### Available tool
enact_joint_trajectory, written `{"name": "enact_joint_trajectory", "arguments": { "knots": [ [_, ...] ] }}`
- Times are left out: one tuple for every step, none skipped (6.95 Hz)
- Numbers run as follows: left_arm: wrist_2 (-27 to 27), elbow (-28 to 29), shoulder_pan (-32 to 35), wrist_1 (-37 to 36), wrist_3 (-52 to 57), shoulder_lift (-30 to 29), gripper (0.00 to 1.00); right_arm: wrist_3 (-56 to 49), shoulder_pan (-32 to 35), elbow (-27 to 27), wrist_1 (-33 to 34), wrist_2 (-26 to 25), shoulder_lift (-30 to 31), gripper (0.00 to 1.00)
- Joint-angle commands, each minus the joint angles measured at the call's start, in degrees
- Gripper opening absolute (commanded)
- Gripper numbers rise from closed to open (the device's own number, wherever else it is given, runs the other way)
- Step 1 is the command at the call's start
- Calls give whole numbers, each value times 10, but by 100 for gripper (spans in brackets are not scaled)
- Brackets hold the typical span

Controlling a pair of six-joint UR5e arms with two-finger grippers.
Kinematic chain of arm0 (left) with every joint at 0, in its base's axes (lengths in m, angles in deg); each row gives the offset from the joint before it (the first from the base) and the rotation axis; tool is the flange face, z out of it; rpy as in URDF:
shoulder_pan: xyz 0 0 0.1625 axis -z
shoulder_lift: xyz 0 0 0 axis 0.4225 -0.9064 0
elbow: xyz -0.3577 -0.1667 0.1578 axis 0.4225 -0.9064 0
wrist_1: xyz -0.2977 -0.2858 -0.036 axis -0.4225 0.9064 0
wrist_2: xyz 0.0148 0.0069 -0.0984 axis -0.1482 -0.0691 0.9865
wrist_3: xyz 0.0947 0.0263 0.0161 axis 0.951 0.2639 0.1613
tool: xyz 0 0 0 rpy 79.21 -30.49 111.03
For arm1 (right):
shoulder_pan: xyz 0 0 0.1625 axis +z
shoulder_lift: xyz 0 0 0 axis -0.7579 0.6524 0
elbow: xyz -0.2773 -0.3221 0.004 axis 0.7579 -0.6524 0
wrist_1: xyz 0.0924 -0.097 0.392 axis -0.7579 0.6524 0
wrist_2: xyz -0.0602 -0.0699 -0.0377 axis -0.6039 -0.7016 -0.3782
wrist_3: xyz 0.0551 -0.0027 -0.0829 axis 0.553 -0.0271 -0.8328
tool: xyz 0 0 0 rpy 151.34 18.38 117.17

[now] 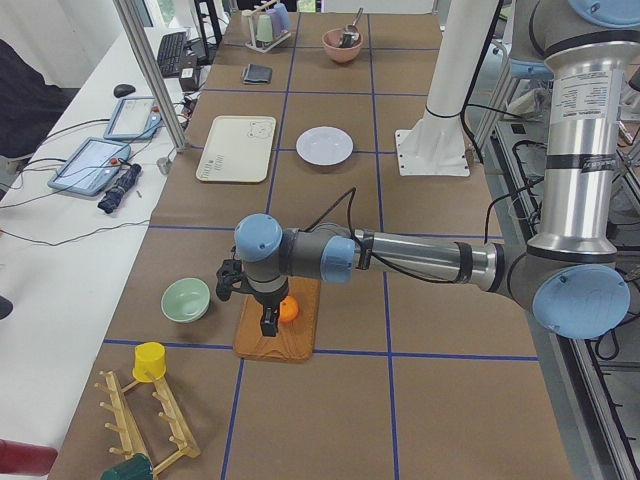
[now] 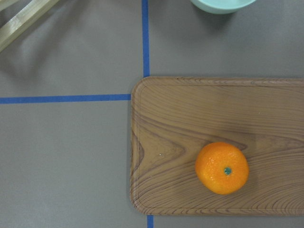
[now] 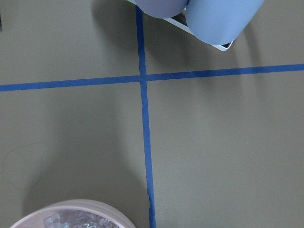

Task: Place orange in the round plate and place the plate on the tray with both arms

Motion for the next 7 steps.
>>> {"name": "enact_joint_trajectory", "arguments": {
  "knots": [
    [1,0,-37,17,-1,-22,99,2,-1,0,-2,0,-7,100],
    [1,13,-50,21,-2,-45,99,1,-1,-1,-2,3,-21,100],
    [-1,35,-66,29,-2,-51,99,0,-2,-7,-2,1,-19,100],
    [-1,79,-82,69,-47,-64,99,1,-3,-22,-2,3,-22,100],
    [-1,119,-98,173,-144,-63,99,2,-3,-22,-2,5,-22,100],
    [-12,168,-123,273,-217,-61,99,3,-4,-22,-2,5,-23,100],
    [-49,185,-152,309,-233,-61,99,11,-4,-22,-2,5,-23,100]
  ]
}}
